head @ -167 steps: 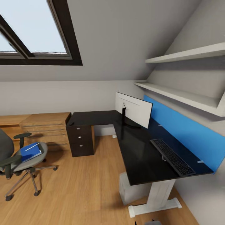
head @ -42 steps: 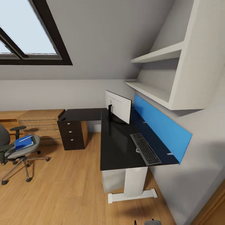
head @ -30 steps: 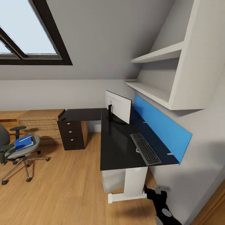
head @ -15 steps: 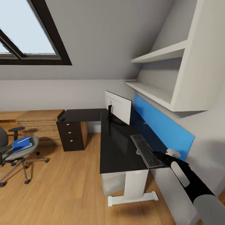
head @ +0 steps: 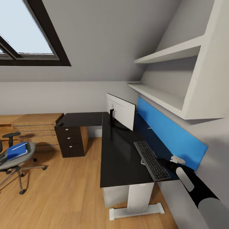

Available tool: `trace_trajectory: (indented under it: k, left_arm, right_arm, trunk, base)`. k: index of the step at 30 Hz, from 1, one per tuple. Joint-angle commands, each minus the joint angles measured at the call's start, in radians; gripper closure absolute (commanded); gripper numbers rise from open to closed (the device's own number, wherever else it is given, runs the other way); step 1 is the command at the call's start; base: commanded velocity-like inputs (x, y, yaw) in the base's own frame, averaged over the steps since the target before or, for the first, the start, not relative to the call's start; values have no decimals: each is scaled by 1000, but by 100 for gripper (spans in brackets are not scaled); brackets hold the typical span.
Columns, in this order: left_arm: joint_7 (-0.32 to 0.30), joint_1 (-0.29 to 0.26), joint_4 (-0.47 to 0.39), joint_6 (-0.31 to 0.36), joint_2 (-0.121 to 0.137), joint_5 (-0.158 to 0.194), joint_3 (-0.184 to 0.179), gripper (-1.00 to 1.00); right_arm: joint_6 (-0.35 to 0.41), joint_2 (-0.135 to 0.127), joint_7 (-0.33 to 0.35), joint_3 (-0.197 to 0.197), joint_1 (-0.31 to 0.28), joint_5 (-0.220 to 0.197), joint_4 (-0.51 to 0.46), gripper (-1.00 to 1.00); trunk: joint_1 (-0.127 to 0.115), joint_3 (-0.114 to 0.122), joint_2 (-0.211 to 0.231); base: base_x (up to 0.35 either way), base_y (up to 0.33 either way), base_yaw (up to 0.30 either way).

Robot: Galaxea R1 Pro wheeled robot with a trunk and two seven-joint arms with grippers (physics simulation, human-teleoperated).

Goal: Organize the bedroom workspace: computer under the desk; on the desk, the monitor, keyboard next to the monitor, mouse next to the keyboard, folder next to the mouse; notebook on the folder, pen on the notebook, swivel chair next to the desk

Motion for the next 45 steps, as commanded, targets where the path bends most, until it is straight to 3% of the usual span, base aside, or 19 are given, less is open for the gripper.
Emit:
trace_trajectory:
  k: [1, 15, 22, 30, 36, 38, 40, 42, 45]
  left_arm:
    - [5, -1, 0, -10, 0, 9, -9, -100]
    - [6, -1, -17, -34, 4, 9, -7, -100]
    - [3, -1, -86, -136, 4, 11, -10, -100]
    - [3, -1, -97, -143, 8, 17, -1, -100]
    - [-24, -1, -132, -50, 58, 95, 39, -100]
    - [-140, -1, -206, 83, 109, 144, 48, -100]
    - [-188, -1, -225, 142, 124, 170, 49, -100]
    - [-263, -1, -277, 256, 149, 225, 52, -100]
    - [-291, -1, -369, 338, 177, 252, 61, -100]
  right_arm:
    - [-11, -2, -8, 4, -1, -11, 1, -100]
    - [-79, -1, -6, -6, -2, -12, 93, -100]
    - [-156, -2, -2, -7, -30, -11, 235, -100]
    - [-220, -2, 9, -7, -58, -5, 301, -100]
    - [-254, 0, 9, -3, -62, -1, 309, -100]
    - [-256, 1, 6, -3, -62, -1, 306, -100]
    - [-256, 1, 5, -3, -62, -1, 306, -100]
    - [-255, 1, 3, -3, -62, -1, 304, -100]
    - [-254, 1, 3, -3, -62, -3, 303, -100]
  trunk:
    - [1, -2, -2]
    - [1, -2, -2]
    - [1, -2, -2]
    - [32, -27, -58]
    - [55, -46, -100]
    - [62, -52, -114]
    - [70, -58, -128]
    - [78, -64, -142]
    - [89, -74, -163]
  base:
    - [270, 0, 0]
    - [129, 0, 0]
    - [5, 0, 0]
    - [0, 0, 0]
    - [0, 0, 0]
    - [0, 0, 0]
    - [0, 0, 0]
    - [0, 0, 0]
    - [0, 0, 0]
